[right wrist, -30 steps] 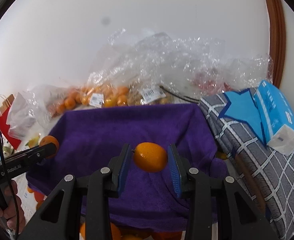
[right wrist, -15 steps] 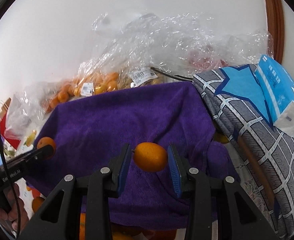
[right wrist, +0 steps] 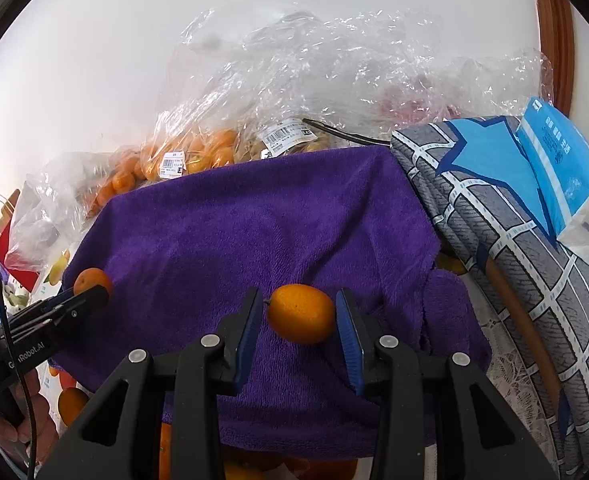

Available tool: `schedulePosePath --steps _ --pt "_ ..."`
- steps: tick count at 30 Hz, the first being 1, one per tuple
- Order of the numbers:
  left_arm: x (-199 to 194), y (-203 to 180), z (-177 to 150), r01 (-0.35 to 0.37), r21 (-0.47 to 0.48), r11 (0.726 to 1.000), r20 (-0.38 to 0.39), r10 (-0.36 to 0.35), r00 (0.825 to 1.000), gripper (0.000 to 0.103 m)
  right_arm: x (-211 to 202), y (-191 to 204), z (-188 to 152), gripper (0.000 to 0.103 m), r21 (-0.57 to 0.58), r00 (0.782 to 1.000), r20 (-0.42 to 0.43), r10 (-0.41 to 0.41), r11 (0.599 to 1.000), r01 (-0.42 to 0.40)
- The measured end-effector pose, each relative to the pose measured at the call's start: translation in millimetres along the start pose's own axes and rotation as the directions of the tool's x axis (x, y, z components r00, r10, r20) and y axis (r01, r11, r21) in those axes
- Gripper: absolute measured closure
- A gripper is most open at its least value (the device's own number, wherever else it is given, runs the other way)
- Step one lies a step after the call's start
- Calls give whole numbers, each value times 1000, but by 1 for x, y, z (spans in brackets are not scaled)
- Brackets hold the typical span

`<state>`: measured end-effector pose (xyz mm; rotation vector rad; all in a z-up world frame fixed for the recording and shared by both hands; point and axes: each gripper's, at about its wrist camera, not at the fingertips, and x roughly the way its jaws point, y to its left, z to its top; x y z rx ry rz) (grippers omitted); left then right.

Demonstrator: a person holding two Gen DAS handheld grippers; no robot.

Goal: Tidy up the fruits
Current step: 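Lower both oranges onto the purple towel and open both grippers, then withdraw both open grippers back toward the fruit row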

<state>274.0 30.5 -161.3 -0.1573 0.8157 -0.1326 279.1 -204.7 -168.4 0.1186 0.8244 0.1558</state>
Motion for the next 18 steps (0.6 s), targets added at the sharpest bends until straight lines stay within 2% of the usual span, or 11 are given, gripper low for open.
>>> schedulePosePath --steps 4,6,8,12,14,18 --pt "0 0 0 0 0 1000 1 0 1000 63 -2 -1 0 63 9 1000 4 11 1000 -11" --pt "0 0 0 -2 2 1000 0 2 1000 63 -5 -1 0 52 9 1000 14 17 1000 -18" --pt "0 -1 0 -7 7 1000 3 7 1000 63 -10 0 0 44 6 999 29 12 1000 -12" --pt "-3 -2 1 2 8 1000 18 -2 1000 60 -20 4 0 43 -4 998 69 -14 1000 14" --pt "-10 -1 3 18 -2 1000 46 -18 999 56 -25 5 1 43 1 996 87 -25 1000 25" --pt "-22 2 6 25 -18 1000 104 -23 994 55 -41 5 2 43 15 989 143 -41 999 39"
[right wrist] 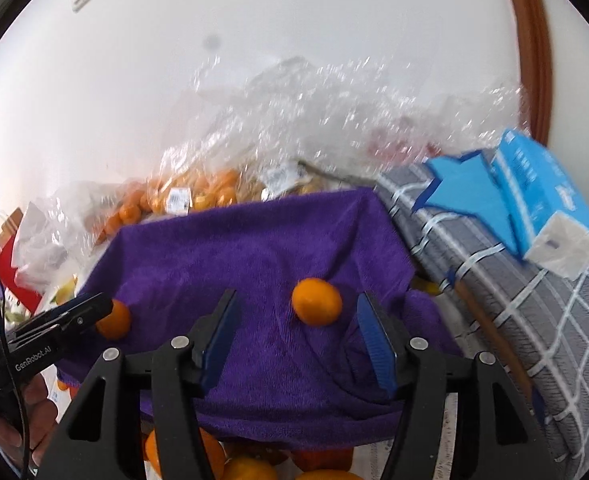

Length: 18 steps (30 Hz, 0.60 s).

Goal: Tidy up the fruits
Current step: 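Withdraw both open grippers back toward the fruit row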

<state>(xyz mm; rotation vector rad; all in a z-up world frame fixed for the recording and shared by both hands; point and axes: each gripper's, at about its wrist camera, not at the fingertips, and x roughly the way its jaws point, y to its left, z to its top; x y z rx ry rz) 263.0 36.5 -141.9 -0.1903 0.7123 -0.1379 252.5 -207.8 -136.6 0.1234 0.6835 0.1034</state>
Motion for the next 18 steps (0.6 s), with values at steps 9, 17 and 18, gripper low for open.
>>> schedulePosePath --steps 9,17,18 --pt "-21 7 7 -31 -29 999 81 33 996 55 -68 -15 3 43 40 992 58 -115 993 112" --pt "-54 -8 13 48 7 999 93 -49 994 55 -81 -29 -52 45 -7 994 -64 -85 996 85" --pt "-63 -9 11 47 17 999 95 -48 994 55 -80 -29 -58 45 -12 995 -75 -70 997 70"
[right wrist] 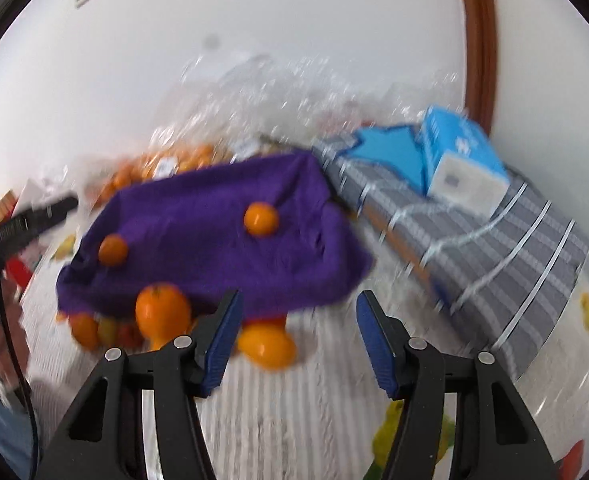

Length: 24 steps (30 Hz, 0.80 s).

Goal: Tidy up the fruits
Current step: 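Withdraw both open grippers back toward the fruit row, then grasp another oval orange with the right gripper while the left grasps a round orange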

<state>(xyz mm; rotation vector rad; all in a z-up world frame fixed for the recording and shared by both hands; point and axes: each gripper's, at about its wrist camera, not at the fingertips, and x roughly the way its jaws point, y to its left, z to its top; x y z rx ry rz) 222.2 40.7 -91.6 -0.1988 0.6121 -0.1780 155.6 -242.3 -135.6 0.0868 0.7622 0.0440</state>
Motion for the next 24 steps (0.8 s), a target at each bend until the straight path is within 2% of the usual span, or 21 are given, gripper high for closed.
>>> schedulePosePath --steps 4,9,13,19,22,24 --pt "-22 3 -17 -5 28 1000 -22 6 1000 55 8 6 -18 45 -47 998 -37 53 997 -55" --pt "-34 20 -50 -33 16 999 -84 34 996 55 28 9 -26 51 -79 994 -94 62 994 -70" --pt "-35 32 -72 -65 7 998 -130 65 989 54 39 11 -25 51 -97 994 -98 53 993 -62" --pt "-38 39 -88 -39 -30 999 -184 33 982 50 57 18 -19 51 -122 989 -137 54 990 -71" --pt "-36 32 -90 -17 -6 1000 -217 16 976 50 54 23 -23 66 -166 991 -133 29 985 -51" --pt "-31 24 -89 -25 22 999 -240 30 970 50 52 24 -26 69 -177 992 -125 28 983 -50"
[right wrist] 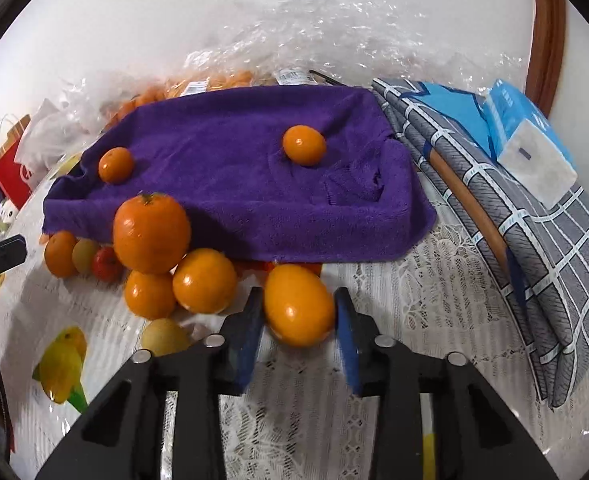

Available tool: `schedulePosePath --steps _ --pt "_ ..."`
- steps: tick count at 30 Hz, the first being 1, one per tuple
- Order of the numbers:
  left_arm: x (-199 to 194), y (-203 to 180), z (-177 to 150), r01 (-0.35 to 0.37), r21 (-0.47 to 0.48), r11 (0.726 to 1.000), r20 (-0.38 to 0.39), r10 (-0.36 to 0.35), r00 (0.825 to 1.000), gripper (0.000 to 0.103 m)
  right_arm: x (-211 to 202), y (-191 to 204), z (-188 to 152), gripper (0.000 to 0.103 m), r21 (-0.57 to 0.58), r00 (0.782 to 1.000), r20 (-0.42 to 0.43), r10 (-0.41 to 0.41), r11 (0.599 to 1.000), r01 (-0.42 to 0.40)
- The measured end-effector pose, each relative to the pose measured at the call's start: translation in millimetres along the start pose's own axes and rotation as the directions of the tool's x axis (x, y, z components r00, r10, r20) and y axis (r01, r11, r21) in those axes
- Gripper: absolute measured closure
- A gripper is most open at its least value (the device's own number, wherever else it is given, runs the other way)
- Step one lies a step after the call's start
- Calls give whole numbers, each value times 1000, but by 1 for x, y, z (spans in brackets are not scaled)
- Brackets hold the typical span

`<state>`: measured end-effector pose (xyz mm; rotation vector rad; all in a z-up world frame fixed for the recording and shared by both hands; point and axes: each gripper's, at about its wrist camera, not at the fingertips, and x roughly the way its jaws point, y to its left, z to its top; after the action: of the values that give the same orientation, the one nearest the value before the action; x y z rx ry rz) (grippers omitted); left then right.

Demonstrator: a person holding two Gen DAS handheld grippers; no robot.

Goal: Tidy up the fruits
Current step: 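Grasp another oval orange with the right gripper while the left grasps a round orange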

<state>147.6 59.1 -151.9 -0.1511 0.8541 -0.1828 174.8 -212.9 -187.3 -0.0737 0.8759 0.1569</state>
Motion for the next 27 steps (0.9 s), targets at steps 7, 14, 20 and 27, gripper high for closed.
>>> schedulePosePath --steps 7,14,20,27 --pt "20 -12 4 73 -34 997 -24 -74 997 50 -21 -1 -19 69 27 999 33 -7 1000 6" --pt "36 -10 -4 102 -58 993 -22 -104 994 65 -32 -4 -28 69 50 998 57 4 999 -7" --pt "24 -3 -4 141 -85 986 48 -137 989 65 -40 -14 -29 69 118 995 96 -21 993 10" --pt "13 -3 -2 127 -73 989 127 -117 985 65 -45 -22 -30 69 176 991 122 -59 984 37"
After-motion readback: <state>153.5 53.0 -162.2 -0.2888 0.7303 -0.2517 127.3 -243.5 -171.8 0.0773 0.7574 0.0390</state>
